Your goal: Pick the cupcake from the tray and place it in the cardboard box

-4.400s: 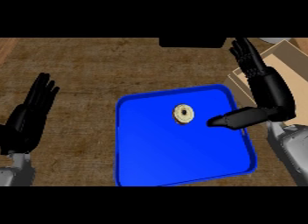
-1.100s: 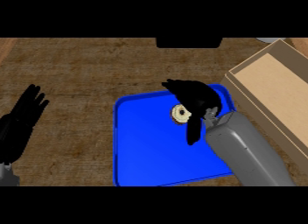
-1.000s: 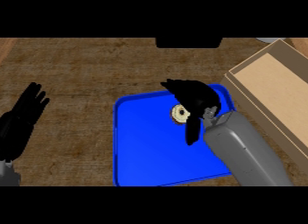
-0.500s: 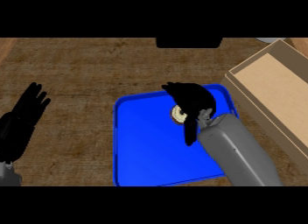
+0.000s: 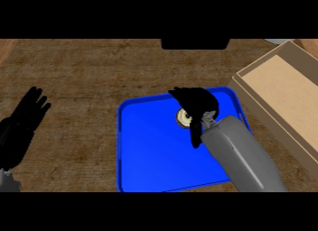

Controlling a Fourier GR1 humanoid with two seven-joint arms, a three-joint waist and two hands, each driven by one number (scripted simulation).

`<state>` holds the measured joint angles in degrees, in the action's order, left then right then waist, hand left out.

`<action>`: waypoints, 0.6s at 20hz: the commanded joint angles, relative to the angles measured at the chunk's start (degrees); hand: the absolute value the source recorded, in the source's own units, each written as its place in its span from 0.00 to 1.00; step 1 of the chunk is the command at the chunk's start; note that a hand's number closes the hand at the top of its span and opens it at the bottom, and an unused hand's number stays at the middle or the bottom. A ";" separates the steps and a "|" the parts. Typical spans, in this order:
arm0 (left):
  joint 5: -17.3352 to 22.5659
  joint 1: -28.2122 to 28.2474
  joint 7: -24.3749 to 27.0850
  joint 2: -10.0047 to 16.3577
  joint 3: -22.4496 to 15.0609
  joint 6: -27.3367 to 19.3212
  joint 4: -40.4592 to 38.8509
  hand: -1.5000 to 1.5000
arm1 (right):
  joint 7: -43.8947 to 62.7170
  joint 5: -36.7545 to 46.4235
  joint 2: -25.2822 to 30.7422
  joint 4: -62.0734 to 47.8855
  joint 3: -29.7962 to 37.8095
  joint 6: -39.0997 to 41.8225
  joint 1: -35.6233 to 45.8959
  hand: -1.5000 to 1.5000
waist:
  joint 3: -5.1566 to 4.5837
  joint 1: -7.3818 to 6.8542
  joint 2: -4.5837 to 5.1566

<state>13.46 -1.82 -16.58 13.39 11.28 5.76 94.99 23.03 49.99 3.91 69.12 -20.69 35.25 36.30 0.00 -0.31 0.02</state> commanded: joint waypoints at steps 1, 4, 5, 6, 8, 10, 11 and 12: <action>-2.84 -3.09 1.04 -1.36 -0.85 -1.92 -2.74 0.50 | -2.24 2.42 -1.24 -4.07 0.92 -0.58 1.43 0.00 | 0.00 0.08 0.03; -1.01 -0.05 -2.19 -0.87 -0.16 -0.89 2.40 0.50 | -5.27 4.23 0.18 -5.99 1.33 -2.90 -0.68 0.00 | 0.01 -0.08 0.00; 0.42 3.58 -2.25 -0.65 0.71 0.52 5.89 0.50 | -2.53 3.41 -0.38 -1.07 1.31 0.56 -2.56 0.00 | 0.00 -0.03 -0.09; -1.50 0.26 1.93 -0.78 0.77 0.92 -1.01 0.50 | -4.96 4.96 -1.25 -6.49 2.08 -2.50 0.08 0.00 | 0.00 -0.01 0.02; -1.36 -1.20 1.83 -0.67 1.18 1.08 -2.83 0.50 | -3.77 5.57 -2.50 -5.53 2.32 -2.23 -0.66 0.00 | -0.01 0.05 0.02; -1.41 -2.34 0.68 -1.02 1.18 0.28 -3.44 0.50 | -6.01 6.47 -0.73 -5.53 2.72 -2.78 -1.51 0.00 | 0.00 0.13 0.02; -3.60 -0.06 0.95 -2.69 -0.54 -1.46 0.48 0.50 | -5.14 6.36 -1.88 -5.56 3.66 -1.49 0.33 0.00 | 0.00 0.02 -0.01; -1.69 -2.09 -0.75 -1.38 0.62 -0.25 -0.25 0.50 | -4.95 6.10 -1.63 -3.62 4.20 0.15 -0.33 0.00 | 0.00 0.12 -0.03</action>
<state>11.94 -2.81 -16.55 12.27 11.88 5.70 94.47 18.85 55.30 2.46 64.95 -17.94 34.33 35.88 0.00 -0.25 0.01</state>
